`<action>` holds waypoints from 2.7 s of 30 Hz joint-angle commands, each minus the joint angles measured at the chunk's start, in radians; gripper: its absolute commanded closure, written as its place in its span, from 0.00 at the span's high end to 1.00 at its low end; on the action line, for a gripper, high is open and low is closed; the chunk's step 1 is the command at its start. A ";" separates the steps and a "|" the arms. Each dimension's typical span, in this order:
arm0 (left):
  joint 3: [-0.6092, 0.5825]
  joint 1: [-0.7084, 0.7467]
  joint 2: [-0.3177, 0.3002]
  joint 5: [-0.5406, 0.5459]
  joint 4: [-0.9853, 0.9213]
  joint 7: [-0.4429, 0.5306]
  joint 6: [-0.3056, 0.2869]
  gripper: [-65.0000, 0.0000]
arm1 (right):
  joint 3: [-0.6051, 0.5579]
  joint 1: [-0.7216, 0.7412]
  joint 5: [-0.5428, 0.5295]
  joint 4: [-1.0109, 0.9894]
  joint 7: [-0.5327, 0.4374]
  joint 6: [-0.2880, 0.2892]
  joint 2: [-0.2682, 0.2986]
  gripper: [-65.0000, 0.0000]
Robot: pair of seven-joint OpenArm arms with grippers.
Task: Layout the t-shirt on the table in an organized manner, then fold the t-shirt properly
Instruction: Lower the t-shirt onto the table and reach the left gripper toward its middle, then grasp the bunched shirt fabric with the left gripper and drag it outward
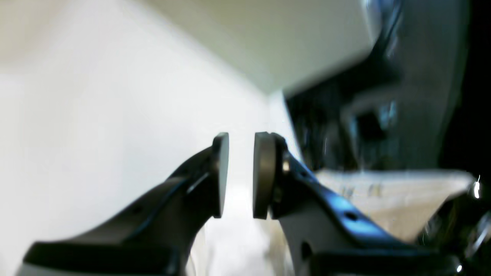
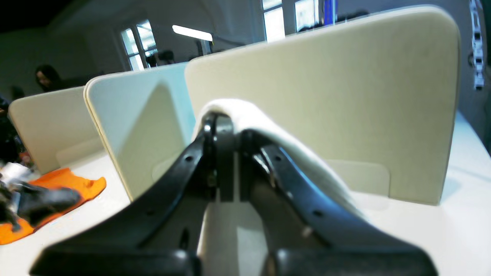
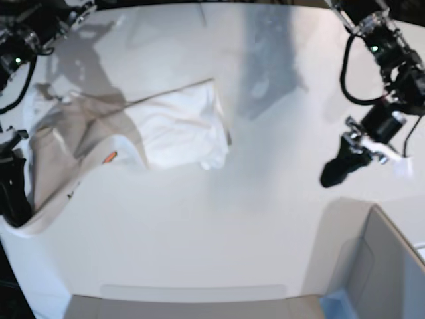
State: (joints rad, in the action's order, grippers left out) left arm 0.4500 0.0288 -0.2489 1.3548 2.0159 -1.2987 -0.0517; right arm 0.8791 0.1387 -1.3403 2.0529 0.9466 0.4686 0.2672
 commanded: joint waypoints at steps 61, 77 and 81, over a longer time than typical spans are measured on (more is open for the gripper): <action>-1.046 0.026 0.061 -0.654 -0.260 0.337 0.562 0.18 | 0.009 -0.132 0.155 0.007 -0.028 0.006 0.082 0.00; -0.954 0.013 0.004 -0.653 -0.011 0.357 0.562 0.00 | 0.009 -0.139 0.155 0.004 -0.031 0.006 0.085 0.00; -0.885 0.032 0.004 -0.653 0.001 0.351 0.560 0.00 | 0.032 -0.139 0.155 0.004 -0.031 0.006 0.082 0.00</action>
State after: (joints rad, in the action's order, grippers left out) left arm -0.4366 0.0757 -0.2489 0.6968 1.9976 -0.9520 0.5159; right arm 0.9020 -0.0143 -1.1656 2.0457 0.9466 0.4686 0.3317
